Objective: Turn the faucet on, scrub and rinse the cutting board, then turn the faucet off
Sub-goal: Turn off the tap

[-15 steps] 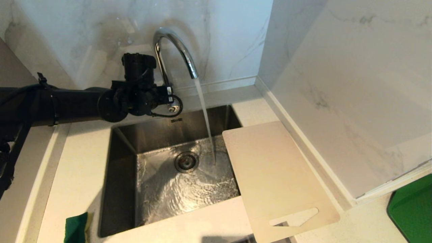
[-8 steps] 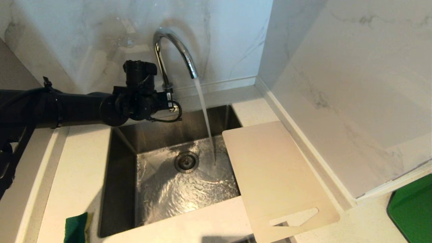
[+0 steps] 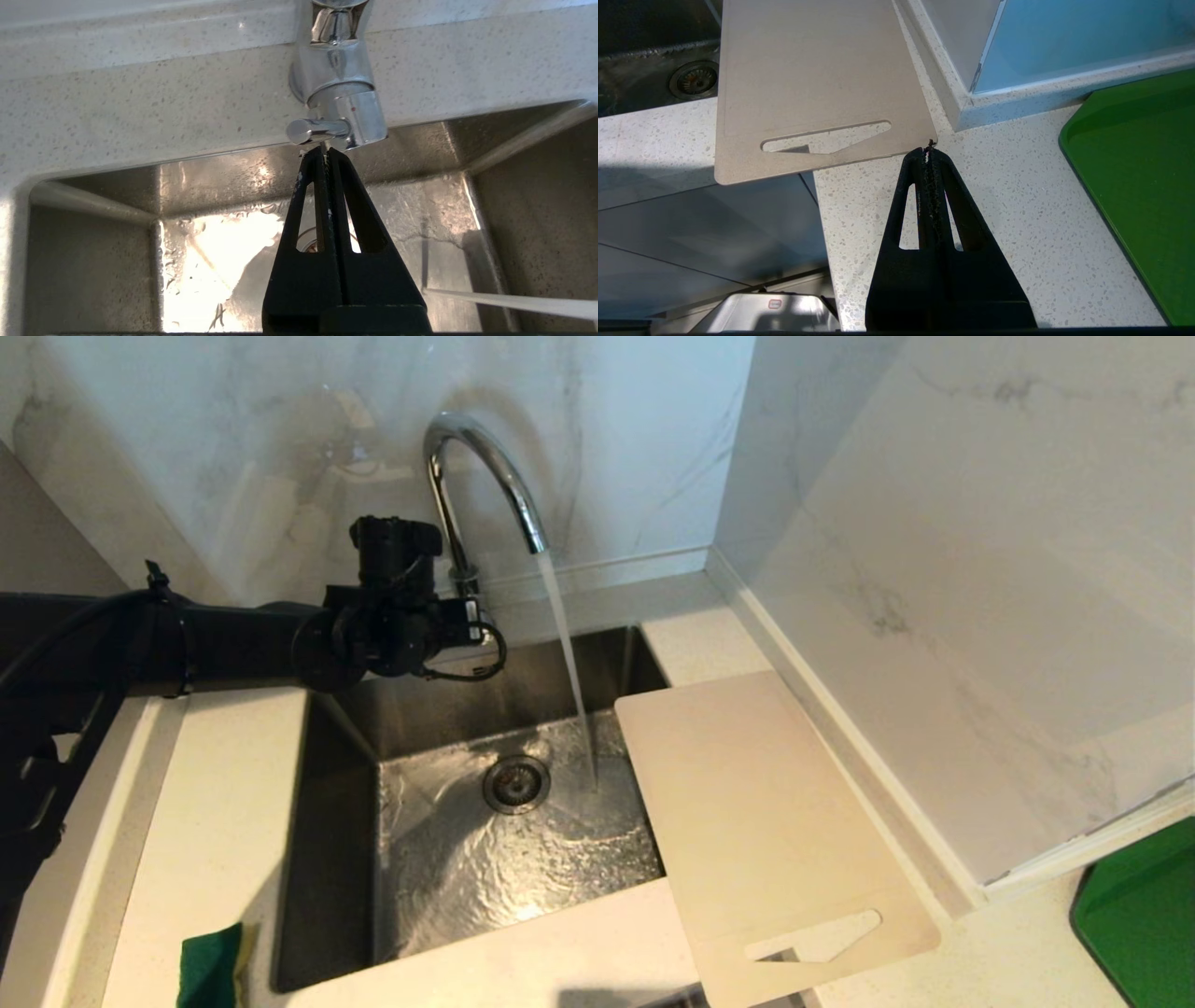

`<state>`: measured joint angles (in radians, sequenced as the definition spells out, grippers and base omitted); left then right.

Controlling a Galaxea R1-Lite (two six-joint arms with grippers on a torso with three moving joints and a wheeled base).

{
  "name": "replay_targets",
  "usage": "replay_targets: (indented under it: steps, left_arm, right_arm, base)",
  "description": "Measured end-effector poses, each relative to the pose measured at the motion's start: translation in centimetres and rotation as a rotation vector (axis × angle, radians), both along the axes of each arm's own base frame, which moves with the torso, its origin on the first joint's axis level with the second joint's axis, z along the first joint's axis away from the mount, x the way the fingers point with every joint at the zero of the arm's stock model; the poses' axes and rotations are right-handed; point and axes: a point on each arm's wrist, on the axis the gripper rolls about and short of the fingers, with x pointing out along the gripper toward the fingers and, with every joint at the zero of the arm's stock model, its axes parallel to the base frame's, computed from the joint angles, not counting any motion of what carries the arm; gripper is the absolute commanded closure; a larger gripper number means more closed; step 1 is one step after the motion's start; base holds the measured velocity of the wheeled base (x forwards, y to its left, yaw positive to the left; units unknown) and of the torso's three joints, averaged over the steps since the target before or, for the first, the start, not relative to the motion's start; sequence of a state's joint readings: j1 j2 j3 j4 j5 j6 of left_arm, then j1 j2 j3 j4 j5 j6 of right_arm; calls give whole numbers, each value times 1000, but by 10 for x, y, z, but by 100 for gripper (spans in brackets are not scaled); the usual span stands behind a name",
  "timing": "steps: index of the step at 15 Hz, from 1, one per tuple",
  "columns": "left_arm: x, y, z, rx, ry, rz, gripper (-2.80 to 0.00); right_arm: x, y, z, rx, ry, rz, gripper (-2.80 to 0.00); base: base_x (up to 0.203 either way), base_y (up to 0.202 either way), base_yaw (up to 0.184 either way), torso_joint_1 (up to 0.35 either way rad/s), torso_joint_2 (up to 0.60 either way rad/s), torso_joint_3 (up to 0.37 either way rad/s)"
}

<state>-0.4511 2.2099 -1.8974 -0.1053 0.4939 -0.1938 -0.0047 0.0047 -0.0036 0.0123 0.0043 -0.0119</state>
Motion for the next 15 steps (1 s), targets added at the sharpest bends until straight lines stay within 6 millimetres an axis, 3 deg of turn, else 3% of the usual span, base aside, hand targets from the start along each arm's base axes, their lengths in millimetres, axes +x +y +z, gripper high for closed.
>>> replay_targets:
  steps: [15]
  left_arm:
    - [14, 6, -6, -4, -12, 12, 0]
  right_arm:
    - [1, 0, 0, 0, 8, 0, 0]
  base:
    - [0, 0, 0, 0, 0, 0]
